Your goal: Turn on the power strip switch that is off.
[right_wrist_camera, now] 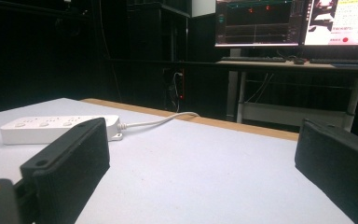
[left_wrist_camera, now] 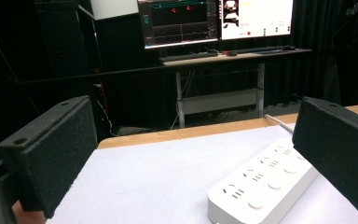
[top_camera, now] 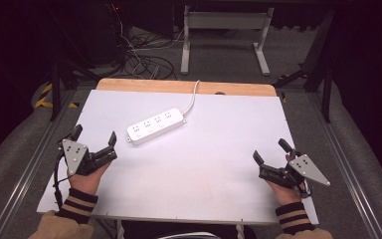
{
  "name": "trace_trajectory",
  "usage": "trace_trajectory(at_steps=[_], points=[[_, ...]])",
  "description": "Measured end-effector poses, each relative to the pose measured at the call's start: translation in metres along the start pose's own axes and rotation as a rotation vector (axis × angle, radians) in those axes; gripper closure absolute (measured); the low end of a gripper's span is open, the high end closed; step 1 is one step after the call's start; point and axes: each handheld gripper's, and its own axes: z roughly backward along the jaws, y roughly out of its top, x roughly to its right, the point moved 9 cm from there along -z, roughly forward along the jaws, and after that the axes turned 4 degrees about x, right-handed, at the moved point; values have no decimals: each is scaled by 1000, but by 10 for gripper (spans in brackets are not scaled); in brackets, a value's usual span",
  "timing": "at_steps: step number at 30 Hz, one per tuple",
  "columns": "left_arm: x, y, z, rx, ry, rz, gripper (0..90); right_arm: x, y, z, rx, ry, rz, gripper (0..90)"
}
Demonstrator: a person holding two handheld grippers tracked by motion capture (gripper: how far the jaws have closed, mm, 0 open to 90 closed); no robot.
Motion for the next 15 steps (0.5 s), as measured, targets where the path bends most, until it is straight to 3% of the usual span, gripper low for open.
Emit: trace_trajectory(at_steps=[7,15], points=[[0,0,0,0,-4,-3,4,0,0,0,-2,3,5,40],[3,1,2,-6,-43,1,10,0,0,0,-2,6,6,43]])
